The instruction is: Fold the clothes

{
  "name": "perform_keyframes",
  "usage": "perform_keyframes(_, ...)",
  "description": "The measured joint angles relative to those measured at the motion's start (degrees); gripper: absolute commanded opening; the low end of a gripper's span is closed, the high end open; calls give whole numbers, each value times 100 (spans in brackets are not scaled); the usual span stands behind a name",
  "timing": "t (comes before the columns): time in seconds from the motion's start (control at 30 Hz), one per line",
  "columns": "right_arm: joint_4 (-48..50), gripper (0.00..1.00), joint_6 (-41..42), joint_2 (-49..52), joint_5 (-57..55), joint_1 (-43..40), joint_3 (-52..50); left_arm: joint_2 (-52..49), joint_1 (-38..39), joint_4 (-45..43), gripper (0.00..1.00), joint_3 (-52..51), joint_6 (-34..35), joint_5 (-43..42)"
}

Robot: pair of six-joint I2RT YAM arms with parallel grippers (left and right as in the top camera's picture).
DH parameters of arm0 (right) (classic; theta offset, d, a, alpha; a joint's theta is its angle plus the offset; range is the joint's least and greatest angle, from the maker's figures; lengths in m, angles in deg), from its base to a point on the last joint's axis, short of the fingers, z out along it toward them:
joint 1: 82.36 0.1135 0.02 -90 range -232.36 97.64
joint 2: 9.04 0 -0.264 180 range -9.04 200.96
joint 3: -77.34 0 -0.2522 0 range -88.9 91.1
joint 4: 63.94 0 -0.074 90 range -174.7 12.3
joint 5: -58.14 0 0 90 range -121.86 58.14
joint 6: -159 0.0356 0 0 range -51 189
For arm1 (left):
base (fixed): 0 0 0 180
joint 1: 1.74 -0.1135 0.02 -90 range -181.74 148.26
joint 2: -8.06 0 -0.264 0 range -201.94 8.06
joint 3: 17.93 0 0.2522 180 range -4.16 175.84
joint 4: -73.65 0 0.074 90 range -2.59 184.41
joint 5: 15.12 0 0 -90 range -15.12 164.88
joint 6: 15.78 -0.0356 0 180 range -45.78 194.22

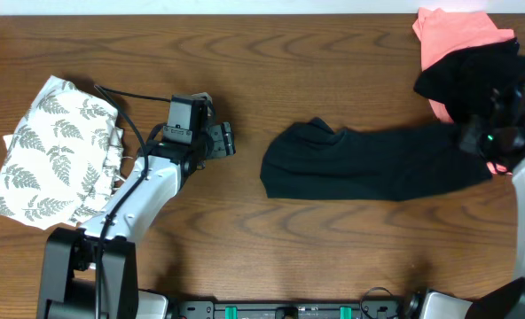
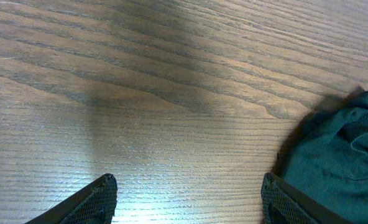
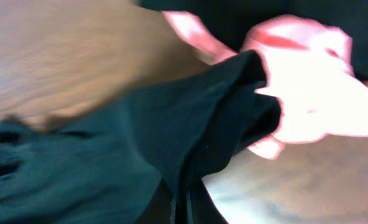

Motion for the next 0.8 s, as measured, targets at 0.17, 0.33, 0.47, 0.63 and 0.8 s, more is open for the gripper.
perform_keyframes(0.17, 413, 1, 31, 0, 162, 1128, 190, 201, -37, 201, 75, 0, 0, 0)
perform_keyframes(0.33, 901, 1, 195, 136, 240, 2173, 201, 914, -240, 485, 75, -7, 0, 0)
perform_keyframes(0.47, 1322, 1, 382, 651, 254, 2848, 210, 1716, -374, 686, 75, -7, 0, 2)
perform_keyframes(0.63, 1755, 1, 667, 1593, 308, 3617, 210, 2551, -382, 920, 75, -7, 0, 2)
perform_keyframes(0.8, 1985, 1, 817, 2258, 363, 4284, 210, 2994, -382, 1117, 75, -7, 0, 2)
